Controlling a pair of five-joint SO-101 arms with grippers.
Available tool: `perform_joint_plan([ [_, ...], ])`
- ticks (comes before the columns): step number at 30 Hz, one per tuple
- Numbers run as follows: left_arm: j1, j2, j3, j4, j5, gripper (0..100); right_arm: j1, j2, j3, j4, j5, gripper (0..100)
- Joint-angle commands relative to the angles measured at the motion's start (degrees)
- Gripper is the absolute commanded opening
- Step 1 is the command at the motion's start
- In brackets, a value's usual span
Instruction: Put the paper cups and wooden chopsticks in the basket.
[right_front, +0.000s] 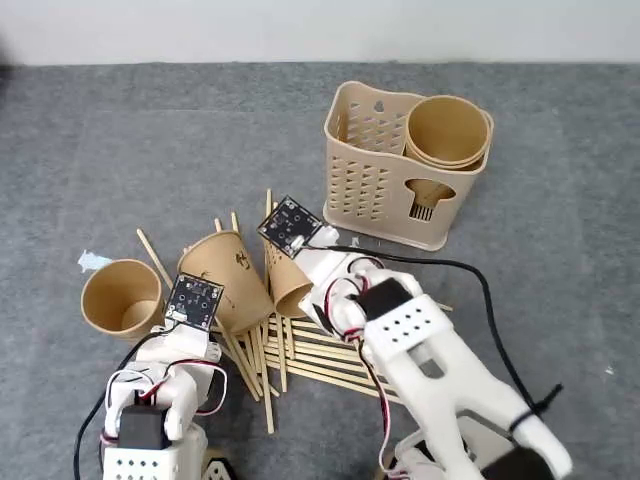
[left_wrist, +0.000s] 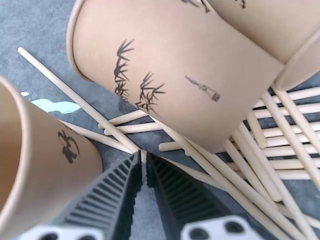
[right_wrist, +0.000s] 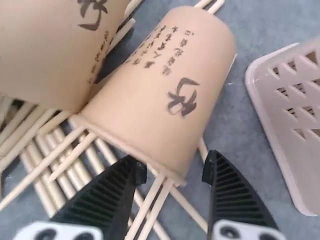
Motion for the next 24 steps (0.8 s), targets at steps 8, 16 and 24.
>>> perform_joint_plan([
  [8,-0.3,-0.8,-0.3,0.2,-0.1,2,4.1,-1.7,-3.6,-2.6,0.8,1.1],
  [16,-0.3,-0.8,-0.3,0.2,-0.1,2,6.4,-13.0,-9.1,10.3,0.4,0.9],
  [24,-0.3,-0.8,-0.3,0.2,-0.1,2,7.7,-16.4,-30.7,31.4,-6.1,0.9],
])
